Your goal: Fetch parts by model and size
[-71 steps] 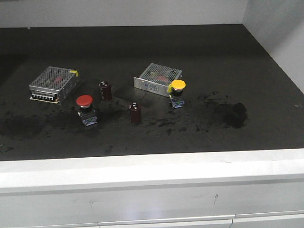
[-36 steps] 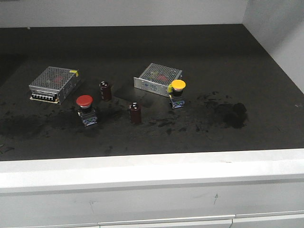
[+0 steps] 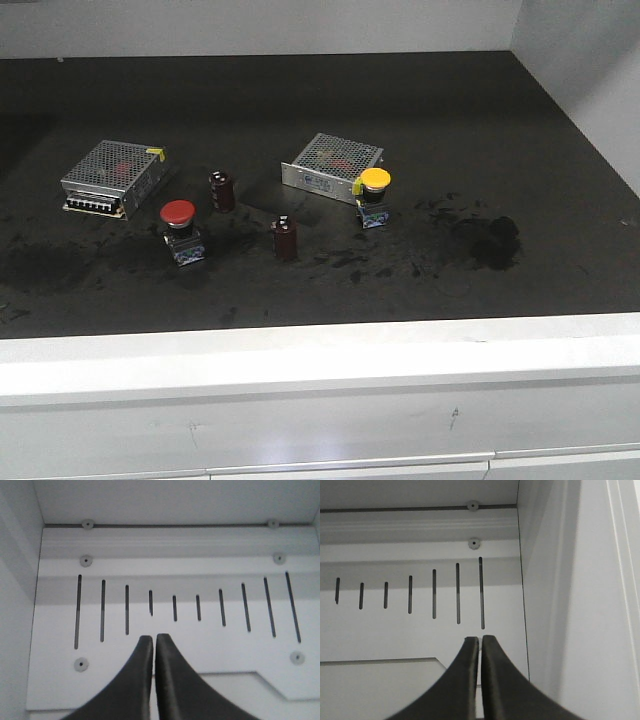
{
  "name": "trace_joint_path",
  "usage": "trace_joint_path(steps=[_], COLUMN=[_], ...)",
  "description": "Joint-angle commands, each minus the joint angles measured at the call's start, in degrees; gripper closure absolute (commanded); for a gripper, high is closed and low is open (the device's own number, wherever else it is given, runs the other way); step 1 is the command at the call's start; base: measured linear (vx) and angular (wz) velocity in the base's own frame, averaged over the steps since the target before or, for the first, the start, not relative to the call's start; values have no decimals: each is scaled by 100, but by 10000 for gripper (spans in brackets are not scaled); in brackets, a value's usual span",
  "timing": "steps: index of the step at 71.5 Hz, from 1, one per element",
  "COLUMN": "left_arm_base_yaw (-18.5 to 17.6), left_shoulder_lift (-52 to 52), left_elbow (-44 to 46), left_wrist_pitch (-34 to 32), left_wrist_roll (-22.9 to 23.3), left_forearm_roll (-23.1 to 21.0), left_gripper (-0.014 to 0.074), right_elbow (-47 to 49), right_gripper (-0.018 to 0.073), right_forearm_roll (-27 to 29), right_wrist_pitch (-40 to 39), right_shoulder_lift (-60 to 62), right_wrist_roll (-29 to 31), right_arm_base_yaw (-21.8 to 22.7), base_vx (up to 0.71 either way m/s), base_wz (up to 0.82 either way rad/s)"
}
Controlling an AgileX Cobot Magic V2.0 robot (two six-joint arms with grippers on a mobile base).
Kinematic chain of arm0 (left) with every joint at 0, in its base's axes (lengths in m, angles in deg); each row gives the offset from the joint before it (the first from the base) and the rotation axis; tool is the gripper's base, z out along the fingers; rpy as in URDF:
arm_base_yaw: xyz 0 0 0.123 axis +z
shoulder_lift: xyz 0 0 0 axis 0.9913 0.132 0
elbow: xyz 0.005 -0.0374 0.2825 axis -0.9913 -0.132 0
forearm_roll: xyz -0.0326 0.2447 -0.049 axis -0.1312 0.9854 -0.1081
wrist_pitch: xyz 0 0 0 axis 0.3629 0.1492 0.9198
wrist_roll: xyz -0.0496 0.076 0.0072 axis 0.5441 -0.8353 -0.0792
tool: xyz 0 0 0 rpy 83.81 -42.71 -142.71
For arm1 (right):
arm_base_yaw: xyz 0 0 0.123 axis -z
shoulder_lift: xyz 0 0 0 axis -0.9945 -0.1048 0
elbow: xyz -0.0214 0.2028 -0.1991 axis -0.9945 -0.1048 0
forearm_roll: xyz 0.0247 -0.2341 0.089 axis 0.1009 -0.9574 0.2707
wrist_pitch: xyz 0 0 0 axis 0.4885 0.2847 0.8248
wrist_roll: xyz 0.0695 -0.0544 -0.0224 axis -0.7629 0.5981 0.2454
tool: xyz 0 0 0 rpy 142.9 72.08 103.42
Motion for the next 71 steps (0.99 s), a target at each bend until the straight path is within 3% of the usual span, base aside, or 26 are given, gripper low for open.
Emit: trace_joint_path(steps=[1,17,36,59,71], left_arm_base_yaw=[-33,-140,-322,-322,-322], left_shoulder_lift=[731,2250,3163,3432,3432], left_elbow=[772,1808,1825,1788,1788], left_wrist_pitch=[559,1966,2348,2632,2677], left_wrist_roll=[68,73,73,122,122], left_forearm_roll=[163,140,140,42,55], left_gripper=[603,603,603,589,498], right_elbow=[875,2101,2536,2541,2606], right_gripper=[569,569,569,565,501], right_forearm_roll=[-152,-187,-135,-83,22], right_wrist_pitch=[170,1528,3204,3624,3838], right_shoulder_lift=[-841,-2580,-3942,-4568,-4568], right_wrist_roll=[-20,-7,231,220,220], right_arm_base_yaw=[-11,-383,-848,-867,-867], base_vx=[0,0,0,0,0], base_wz=[0,0,0,0,0])
